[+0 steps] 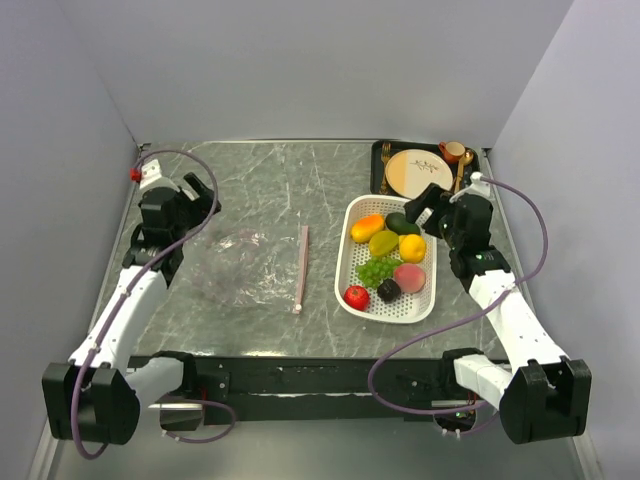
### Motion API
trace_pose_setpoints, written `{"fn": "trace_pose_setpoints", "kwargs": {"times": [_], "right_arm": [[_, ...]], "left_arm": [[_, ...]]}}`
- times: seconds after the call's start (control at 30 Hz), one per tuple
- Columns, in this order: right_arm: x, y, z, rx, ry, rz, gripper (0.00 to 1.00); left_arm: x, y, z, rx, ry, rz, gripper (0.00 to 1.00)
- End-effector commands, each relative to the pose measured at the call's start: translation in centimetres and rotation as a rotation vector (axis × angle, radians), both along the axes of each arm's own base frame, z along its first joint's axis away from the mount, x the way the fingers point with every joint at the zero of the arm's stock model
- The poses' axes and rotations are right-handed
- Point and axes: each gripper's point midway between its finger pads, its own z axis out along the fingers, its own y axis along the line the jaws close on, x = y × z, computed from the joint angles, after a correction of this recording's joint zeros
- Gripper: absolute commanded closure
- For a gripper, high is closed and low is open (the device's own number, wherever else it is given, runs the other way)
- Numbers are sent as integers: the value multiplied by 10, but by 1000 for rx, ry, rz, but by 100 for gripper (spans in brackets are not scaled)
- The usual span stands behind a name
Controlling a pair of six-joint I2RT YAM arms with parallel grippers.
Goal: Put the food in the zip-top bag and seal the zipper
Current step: Pick up the zipper food storage bag at the center of the board.
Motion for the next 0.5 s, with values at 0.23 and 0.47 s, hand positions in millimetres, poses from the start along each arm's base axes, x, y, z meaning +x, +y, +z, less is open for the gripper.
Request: {"fn": "trace_pose_setpoints", "kwargs": {"times": [0.23, 0.47], "right_arm": [[-12, 32, -4, 22, 137, 202, 0], [-12, 33, 0, 8, 165, 220, 0]], "left_arm": [[-4, -90, -49, 64, 299, -276, 1], [-46, -170, -92, 130, 452, -408, 1]]}}
